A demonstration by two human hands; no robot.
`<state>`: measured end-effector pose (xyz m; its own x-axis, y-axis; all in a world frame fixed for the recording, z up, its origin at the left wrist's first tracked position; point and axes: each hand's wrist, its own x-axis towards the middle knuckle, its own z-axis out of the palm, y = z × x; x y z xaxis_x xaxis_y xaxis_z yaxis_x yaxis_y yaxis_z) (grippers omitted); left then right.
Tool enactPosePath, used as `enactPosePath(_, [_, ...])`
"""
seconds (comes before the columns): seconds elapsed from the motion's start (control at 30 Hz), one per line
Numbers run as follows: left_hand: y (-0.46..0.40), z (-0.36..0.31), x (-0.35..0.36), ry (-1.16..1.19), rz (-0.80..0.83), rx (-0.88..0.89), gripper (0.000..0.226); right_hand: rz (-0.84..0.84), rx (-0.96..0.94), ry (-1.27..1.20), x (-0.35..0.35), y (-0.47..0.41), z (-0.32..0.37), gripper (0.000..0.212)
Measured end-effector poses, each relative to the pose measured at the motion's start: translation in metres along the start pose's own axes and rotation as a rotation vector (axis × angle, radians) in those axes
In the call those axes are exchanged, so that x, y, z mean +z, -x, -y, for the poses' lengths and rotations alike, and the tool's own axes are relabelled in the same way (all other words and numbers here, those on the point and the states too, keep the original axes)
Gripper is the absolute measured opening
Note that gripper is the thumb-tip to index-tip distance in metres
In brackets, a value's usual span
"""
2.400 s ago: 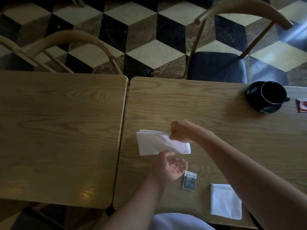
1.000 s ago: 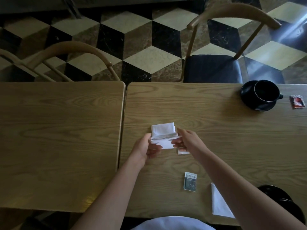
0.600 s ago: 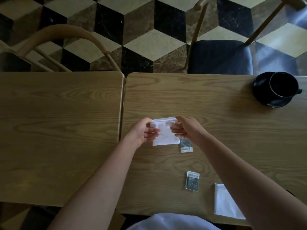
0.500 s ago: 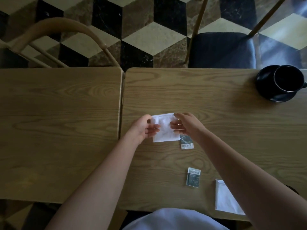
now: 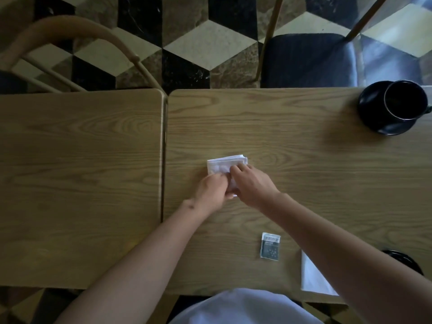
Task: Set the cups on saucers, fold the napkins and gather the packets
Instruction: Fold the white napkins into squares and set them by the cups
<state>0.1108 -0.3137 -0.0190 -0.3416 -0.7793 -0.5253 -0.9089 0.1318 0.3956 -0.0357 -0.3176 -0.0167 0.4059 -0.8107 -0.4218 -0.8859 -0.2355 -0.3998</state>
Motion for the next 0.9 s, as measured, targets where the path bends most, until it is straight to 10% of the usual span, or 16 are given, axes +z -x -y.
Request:
enactPosePath(0.2, [-0.032,-0.009,-0.013,-0.151,0.175,-0.231,0.075,0.229,0.059,0.084,-0.009,-0.037,-0.003,0.065])
enactPosePath(0.63, [-0.043,-0.013,0.002,-0.200,0.052,-0.297,0.075,0.257,0.101,-0.028,-0.001,-0.048,-0.009,0.078])
enactPosePath(0.77, [-0.012,-0.002,0.011,0.208,-0.189,-0.304,0.036,0.042,0.223,-0.303,0.009,-0.020,-0.008,0.044])
enactPosePath(0.9, [0.005,0.007,0.016,0.858,-0.543,-0.803,0.017,-0.217,0.576,-0.579,0.016,-0.002,-0.014,0.035])
